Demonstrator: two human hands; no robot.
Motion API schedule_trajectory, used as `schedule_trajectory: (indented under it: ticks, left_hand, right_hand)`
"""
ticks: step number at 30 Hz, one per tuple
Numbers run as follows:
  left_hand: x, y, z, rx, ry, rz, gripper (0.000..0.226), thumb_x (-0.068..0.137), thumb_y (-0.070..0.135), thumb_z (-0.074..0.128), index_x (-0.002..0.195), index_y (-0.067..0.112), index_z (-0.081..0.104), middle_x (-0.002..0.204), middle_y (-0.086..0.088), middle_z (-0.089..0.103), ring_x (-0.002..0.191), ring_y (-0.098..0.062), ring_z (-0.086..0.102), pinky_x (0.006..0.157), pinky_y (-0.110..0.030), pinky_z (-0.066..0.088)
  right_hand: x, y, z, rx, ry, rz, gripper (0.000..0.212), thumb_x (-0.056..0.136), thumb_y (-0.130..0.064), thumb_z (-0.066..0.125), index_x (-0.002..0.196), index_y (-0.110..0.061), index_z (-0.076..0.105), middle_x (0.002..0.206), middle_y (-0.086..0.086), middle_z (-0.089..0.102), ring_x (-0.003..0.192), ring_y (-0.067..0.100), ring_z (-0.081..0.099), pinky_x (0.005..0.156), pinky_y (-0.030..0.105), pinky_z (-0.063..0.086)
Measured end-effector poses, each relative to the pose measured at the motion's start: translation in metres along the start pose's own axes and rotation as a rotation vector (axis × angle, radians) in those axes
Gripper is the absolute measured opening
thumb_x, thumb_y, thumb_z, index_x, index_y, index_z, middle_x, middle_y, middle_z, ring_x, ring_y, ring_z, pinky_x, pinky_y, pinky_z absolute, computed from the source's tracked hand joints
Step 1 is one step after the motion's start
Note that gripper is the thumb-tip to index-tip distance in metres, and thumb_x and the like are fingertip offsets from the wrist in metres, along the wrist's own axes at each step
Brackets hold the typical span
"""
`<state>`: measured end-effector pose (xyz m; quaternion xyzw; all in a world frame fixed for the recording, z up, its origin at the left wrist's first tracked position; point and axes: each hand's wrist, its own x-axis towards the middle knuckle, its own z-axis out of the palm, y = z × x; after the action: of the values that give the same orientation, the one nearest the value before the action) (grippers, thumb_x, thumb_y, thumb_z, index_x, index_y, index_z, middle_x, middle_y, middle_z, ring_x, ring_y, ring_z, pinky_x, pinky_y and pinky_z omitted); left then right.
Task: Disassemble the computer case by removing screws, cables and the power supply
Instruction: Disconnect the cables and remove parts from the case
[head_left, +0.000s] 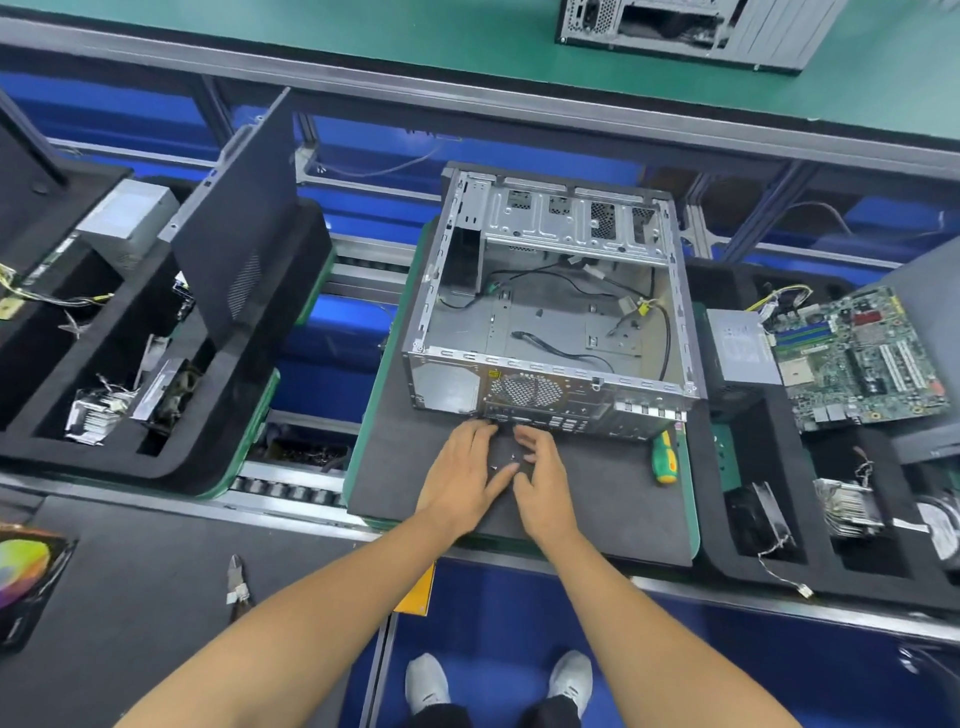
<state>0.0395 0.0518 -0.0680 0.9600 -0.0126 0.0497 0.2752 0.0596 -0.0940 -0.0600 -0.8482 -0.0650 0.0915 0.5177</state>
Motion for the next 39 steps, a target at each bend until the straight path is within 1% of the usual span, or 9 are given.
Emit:
schedule_trajectory:
  ticks: [7,11,16,21,26,29,32,36,39]
  left_hand:
    - [-0.001,0.011,0.006,0.05,-0.046,0.042,0.059,0.103,0.043,0.054,0.15,0.008,0.043,0.145,-0.01,0.043,0.137,-0.023,0.04,0.12,-0.033,0.03]
    - [0.007,0.024,0.014,-0.009,-0.088,0.103,0.034,0.103,0.02,0.053,0.135,0.008,0.055,0.129,-0.01,0.05,0.116,-0.025,0.047,0.1,-0.039,0.045]
    - [0.018,0.023,0.012,-0.052,-0.052,0.169,0.018,0.1,0.021,0.06,0.116,0.012,0.062,0.114,-0.004,0.054,0.102,-0.021,0.049,0.088,-0.041,0.048]
    - [0.008,-0.021,-0.023,-0.19,-0.048,0.217,0.051,0.085,0.047,0.08,0.127,0.023,0.064,0.127,0.006,0.058,0.118,-0.013,0.048,0.104,-0.025,0.04]
    - [-0.005,-0.049,-0.038,-0.247,-0.053,0.136,0.066,0.076,0.049,0.086,0.133,0.023,0.067,0.124,0.006,0.063,0.113,-0.013,0.054,0.104,-0.024,0.042]
    - [-0.001,-0.037,-0.032,-0.29,-0.035,0.113,0.048,0.078,0.036,0.086,0.122,0.019,0.074,0.11,0.005,0.069,0.103,-0.014,0.058,0.096,-0.029,0.049]
    - [0.008,-0.022,-0.026,-0.352,0.011,0.074,0.031,0.081,0.022,0.086,0.109,0.013,0.077,0.099,0.001,0.071,0.094,-0.018,0.064,0.086,-0.037,0.054]
    - [0.015,-0.012,-0.023,-0.4,0.024,0.027,0.024,0.081,0.019,0.086,0.101,0.013,0.074,0.093,0.004,0.07,0.09,-0.012,0.065,0.082,-0.036,0.056]
    - [0.017,-0.019,-0.028,-0.406,0.055,0.047,0.03,0.076,0.025,0.089,0.1,0.016,0.075,0.095,0.008,0.07,0.093,-0.011,0.064,0.084,-0.03,0.054]
  right_hand:
    - [-0.001,0.004,-0.01,0.132,0.097,0.021,0.064,0.069,0.002,0.039,0.128,-0.019,0.049,0.129,-0.002,0.058,0.125,0.008,0.055,0.102,0.031,0.047]
    - [-0.003,0.006,-0.006,0.083,0.132,-0.017,0.062,0.07,0.006,0.042,0.127,-0.017,0.05,0.126,0.001,0.056,0.121,0.008,0.053,0.102,0.032,0.047]
    - [-0.005,0.008,-0.008,-0.09,0.144,-0.01,0.066,0.074,0.007,0.045,0.134,-0.019,0.05,0.129,-0.004,0.052,0.123,0.009,0.043,0.109,0.033,0.041]
    - [-0.013,0.006,-0.003,-0.298,0.015,-0.016,0.076,0.085,0.006,0.053,0.154,-0.023,0.038,0.158,-0.003,0.039,0.147,0.012,0.029,0.123,0.035,0.024]
    - [-0.02,0.005,-0.002,-0.304,-0.081,-0.013,0.084,0.086,0.007,0.046,0.156,-0.036,0.029,0.163,-0.008,0.028,0.149,0.001,0.021,0.123,0.026,0.02]
    - [-0.021,0.007,-0.005,-0.257,-0.157,-0.018,0.089,0.083,0.007,0.041,0.153,-0.047,0.027,0.159,-0.017,0.03,0.14,-0.016,0.023,0.115,0.012,0.019]
    - [-0.018,0.008,-0.008,-0.214,-0.237,-0.048,0.095,0.081,0.007,0.039,0.148,-0.058,0.026,0.154,-0.027,0.033,0.14,-0.01,0.033,0.113,0.015,0.026]
    - [-0.015,0.006,-0.012,-0.072,-0.148,-0.021,0.091,0.079,0.009,0.039,0.149,-0.047,0.035,0.149,-0.025,0.039,0.137,-0.002,0.043,0.11,0.016,0.036]
    - [-0.016,0.004,-0.014,-0.167,-0.06,-0.054,0.086,0.077,0.006,0.044,0.149,-0.04,0.039,0.151,-0.024,0.04,0.138,-0.005,0.038,0.113,0.01,0.026]
